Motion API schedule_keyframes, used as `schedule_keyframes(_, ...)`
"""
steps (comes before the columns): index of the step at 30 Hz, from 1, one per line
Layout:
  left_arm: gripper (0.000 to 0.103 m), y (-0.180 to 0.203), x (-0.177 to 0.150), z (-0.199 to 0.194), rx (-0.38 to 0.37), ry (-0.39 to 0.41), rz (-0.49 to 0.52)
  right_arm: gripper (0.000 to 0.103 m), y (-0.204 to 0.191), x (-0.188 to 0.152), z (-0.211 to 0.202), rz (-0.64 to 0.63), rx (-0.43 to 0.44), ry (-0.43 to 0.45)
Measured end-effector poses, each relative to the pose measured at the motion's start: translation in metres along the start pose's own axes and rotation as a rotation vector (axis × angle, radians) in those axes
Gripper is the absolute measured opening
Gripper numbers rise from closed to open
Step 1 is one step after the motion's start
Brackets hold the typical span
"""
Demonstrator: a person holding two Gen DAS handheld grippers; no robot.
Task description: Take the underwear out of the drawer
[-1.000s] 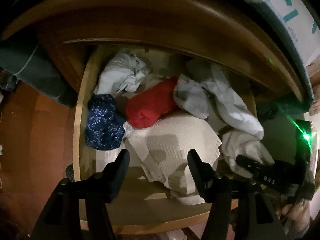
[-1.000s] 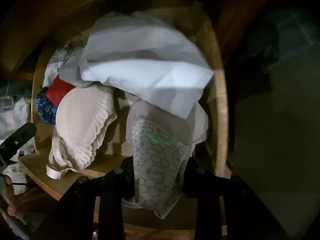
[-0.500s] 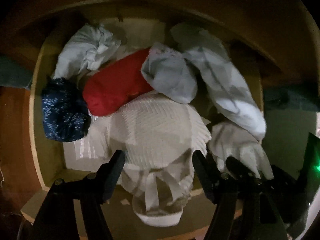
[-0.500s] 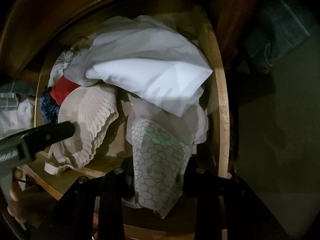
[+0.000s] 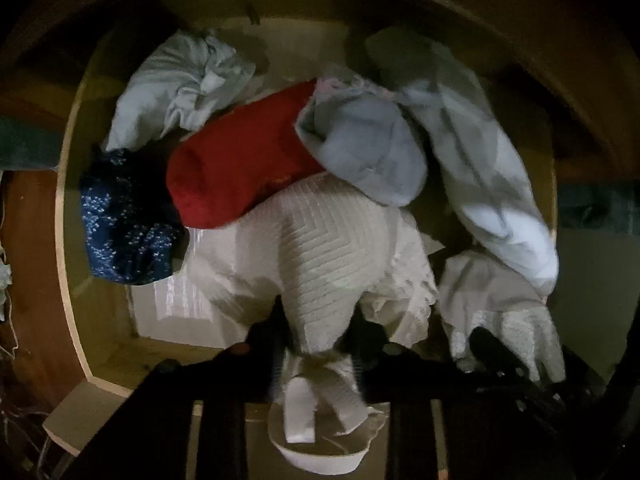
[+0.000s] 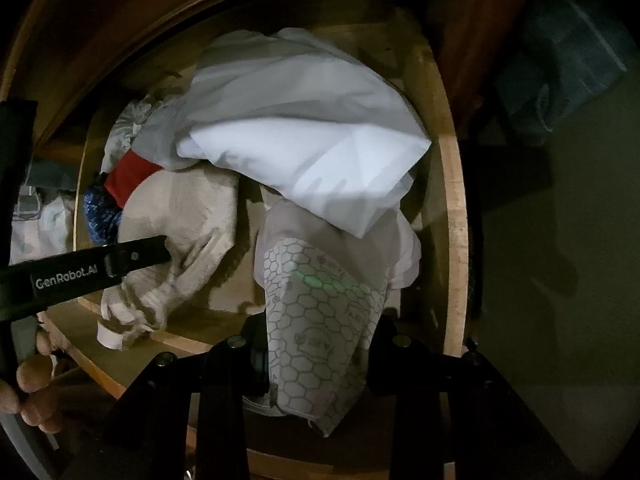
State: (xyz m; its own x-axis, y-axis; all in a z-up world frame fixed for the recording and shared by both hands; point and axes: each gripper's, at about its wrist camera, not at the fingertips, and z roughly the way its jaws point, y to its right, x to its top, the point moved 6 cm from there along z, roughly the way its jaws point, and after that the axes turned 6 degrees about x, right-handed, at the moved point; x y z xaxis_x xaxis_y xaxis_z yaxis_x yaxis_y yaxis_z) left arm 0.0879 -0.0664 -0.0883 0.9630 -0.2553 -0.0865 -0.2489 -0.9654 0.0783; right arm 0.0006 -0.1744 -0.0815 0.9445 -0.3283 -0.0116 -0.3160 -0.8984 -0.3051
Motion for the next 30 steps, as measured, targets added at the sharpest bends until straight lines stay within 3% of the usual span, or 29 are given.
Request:
schedule_keyframes(10,0.023,-0.014,-0.026,-0.043,-0.058,0.066,0.014,0.03,-0.011,0.002,0.005,-0.013,0.038,-0.003)
schedule_keyframes(18,0.023,-0.031,-0.031,-0.09,-0.091,0.124,0.005,0.03,-0.012,0.01,-0.007,-0.003,0.091,0.056)
schedule_keyframes(30,0.023,-0.031,-0.048,-0.141,-0.092,0.223,0.035,0.03,-0.015,0.008,-0.023,-0.025,0.257,0.087)
